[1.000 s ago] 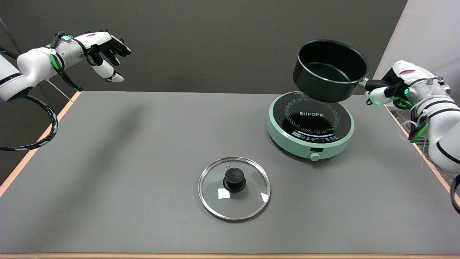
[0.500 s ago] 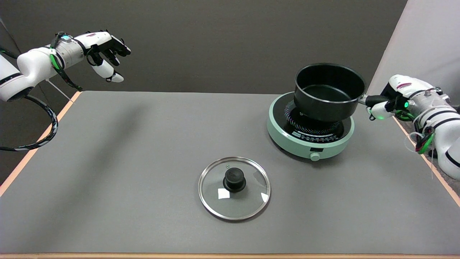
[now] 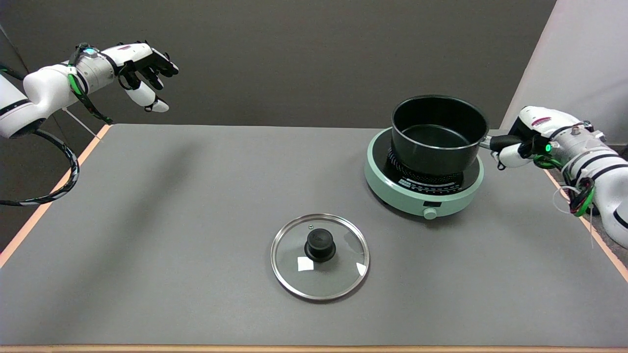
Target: Place the pot onto the induction cooker.
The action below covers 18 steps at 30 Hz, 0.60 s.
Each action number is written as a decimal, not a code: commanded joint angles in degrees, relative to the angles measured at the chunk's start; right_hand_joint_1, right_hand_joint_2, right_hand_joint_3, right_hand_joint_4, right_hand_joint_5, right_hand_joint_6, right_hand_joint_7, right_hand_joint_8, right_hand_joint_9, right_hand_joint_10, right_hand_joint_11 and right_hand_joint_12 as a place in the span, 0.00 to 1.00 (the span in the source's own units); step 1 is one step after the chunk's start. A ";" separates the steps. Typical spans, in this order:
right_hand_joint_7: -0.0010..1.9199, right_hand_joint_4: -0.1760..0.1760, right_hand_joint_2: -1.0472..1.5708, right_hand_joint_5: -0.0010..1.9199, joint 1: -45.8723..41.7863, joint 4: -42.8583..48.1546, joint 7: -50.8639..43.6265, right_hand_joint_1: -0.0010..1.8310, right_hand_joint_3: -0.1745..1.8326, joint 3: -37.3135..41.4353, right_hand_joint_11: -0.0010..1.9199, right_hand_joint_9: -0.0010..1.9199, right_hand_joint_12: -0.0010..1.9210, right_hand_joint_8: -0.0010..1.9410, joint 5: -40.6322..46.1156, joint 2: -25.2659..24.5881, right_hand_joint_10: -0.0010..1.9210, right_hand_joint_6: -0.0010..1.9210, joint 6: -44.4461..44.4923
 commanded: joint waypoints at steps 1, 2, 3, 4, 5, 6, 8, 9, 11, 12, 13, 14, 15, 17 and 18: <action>0.77 0.20 0.74 0.77 -1.62 -0.14 0.69 0.65 0.59 0.42 0.77 0.77 0.77 0.76 0.23 0.08 0.77 0.77 -2.98; 0.77 0.19 0.75 0.77 -1.75 -0.19 1.02 0.65 0.58 0.42 0.77 0.77 0.77 0.77 0.23 0.05 0.77 0.77 -2.85; 0.78 0.18 0.77 0.78 -1.83 -0.21 1.07 0.64 0.56 0.42 0.78 0.78 0.78 0.77 0.23 -0.03 0.78 0.78 -2.80; 0.78 0.18 0.78 0.78 -1.94 -0.29 1.07 0.64 0.54 0.42 0.78 0.78 0.78 0.78 0.23 -0.08 0.78 0.78 -2.71; 0.79 0.17 0.78 0.79 -2.10 -0.35 1.07 0.64 0.53 0.42 0.79 0.79 0.79 0.78 0.23 -0.08 0.79 0.79 -2.38; 0.79 0.17 0.80 0.79 -2.20 -0.35 1.07 0.63 0.52 0.42 0.79 0.79 0.79 0.78 0.20 -0.08 0.79 0.79 -2.02; 0.79 0.17 0.81 0.79 -2.20 -0.39 1.07 0.63 0.50 0.42 0.79 0.79 0.79 0.79 0.07 -0.08 0.79 0.79 -1.54; 0.79 0.17 0.81 0.79 -2.17 -0.44 1.07 0.62 0.50 0.42 0.79 0.79 0.79 0.79 0.07 -0.08 0.79 0.79 -1.44; 0.80 0.16 0.82 0.80 -1.91 -0.52 1.07 0.62 0.49 0.53 0.80 0.80 0.80 0.79 -0.04 -0.08 0.80 0.80 -1.44; 0.80 0.16 0.82 0.80 -1.81 -0.52 1.07 0.62 0.49 0.61 0.80 0.80 0.80 0.79 -0.12 -0.08 0.80 0.80 -1.44; 0.80 0.16 0.83 0.80 -1.75 -0.52 1.07 0.61 0.48 0.66 0.80 0.80 0.80 0.79 -0.20 -0.05 0.80 0.80 -1.44; 0.80 0.16 0.83 0.80 -1.54 -0.55 1.07 0.61 0.48 0.63 0.80 0.80 0.80 0.79 -0.25 0.03 0.80 0.80 -1.44; 0.80 0.16 0.84 0.80 -1.30 -0.63 1.07 0.61 0.47 0.58 0.80 0.80 0.80 0.80 -0.25 0.08 0.80 0.80 -1.44; 0.81 0.16 0.85 0.81 -1.00 -0.92 1.10 0.60 0.45 0.42 0.81 0.81 0.81 0.80 -0.33 0.19 0.81 0.81 -1.28; 0.81 0.16 0.86 0.81 -0.82 -1.13 1.18 0.59 0.45 0.42 0.81 0.81 0.81 0.80 -0.33 0.24 0.81 0.81 -1.28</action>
